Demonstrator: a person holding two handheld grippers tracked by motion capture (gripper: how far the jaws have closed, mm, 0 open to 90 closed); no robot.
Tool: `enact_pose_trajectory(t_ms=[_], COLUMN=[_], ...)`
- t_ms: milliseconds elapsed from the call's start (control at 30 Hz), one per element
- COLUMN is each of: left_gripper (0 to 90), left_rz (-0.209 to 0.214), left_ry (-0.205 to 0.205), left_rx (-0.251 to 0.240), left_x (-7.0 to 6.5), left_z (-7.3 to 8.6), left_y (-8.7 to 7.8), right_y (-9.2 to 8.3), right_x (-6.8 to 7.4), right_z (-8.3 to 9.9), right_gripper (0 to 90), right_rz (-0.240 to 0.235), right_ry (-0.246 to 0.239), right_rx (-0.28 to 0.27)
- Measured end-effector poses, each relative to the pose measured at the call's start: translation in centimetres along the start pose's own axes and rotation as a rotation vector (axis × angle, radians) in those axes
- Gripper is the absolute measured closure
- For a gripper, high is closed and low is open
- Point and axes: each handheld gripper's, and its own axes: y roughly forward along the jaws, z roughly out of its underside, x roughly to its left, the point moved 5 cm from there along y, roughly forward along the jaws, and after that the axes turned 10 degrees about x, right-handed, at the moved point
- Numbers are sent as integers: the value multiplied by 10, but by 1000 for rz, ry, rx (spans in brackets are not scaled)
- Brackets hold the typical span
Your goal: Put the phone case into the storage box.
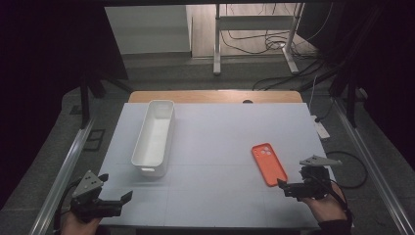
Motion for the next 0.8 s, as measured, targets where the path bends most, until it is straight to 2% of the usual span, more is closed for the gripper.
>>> enact_pose_trajectory(t_ms=[433, 800], left_gripper=[1, 1], left_rz=[3, 10], left_ry=[-1, 7], left_rx=[1, 0], left_x=[0, 0], left_z=[0, 0], left_y=[0, 0], right_y=[6, 14], right_x=[-5, -12], right_z=[-16, -28], right_gripper=[0, 0], right_rz=[6, -9], right_ry=[-2, -3], right_rx=[-7, 0])
